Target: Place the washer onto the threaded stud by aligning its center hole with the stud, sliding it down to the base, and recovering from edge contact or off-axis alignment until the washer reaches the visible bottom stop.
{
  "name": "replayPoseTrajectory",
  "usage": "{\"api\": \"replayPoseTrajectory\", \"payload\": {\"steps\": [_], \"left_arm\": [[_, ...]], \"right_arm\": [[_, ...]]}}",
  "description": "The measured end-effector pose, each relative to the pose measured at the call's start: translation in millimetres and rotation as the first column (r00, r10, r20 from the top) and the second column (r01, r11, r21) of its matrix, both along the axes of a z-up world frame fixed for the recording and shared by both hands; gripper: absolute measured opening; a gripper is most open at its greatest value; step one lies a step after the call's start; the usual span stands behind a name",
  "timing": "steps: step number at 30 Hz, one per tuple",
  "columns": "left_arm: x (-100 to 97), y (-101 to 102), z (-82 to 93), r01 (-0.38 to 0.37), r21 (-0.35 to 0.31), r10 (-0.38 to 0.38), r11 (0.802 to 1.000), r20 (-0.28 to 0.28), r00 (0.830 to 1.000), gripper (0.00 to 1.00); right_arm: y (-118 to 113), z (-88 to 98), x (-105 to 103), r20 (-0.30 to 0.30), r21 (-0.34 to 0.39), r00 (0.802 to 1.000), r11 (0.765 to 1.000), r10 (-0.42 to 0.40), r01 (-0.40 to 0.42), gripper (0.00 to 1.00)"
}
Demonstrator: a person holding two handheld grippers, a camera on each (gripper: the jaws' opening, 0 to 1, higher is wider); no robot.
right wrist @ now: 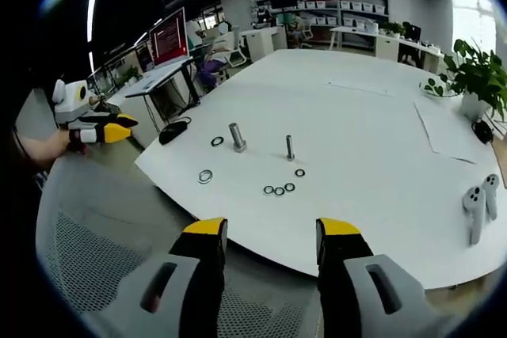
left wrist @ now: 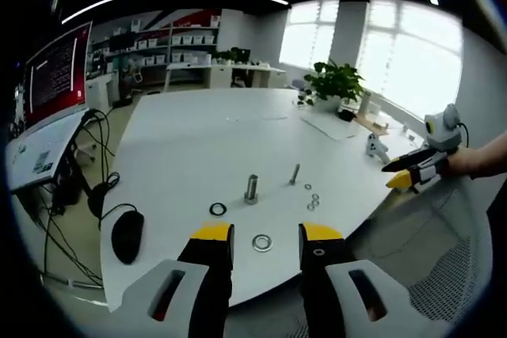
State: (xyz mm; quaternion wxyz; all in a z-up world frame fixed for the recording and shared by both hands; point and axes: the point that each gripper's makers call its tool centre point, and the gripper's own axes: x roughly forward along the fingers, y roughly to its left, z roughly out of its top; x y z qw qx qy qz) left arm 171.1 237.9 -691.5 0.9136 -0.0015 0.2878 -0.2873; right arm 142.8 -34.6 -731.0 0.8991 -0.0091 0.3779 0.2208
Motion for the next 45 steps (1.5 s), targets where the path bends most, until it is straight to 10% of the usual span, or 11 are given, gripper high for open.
{"api": "replayPoseTrajectory", "payload": {"steps": [45], "left_arm": [[-4.8,-3.7,-6.1,0.027,-0.003,-0.027,1.000,-0.035,0.999,0.29]], "right_arm": [[-5.3,-5.9,-2.6,-0.032,-0.023,0.999,1.000,-0.019,0.018,0.50]]}}
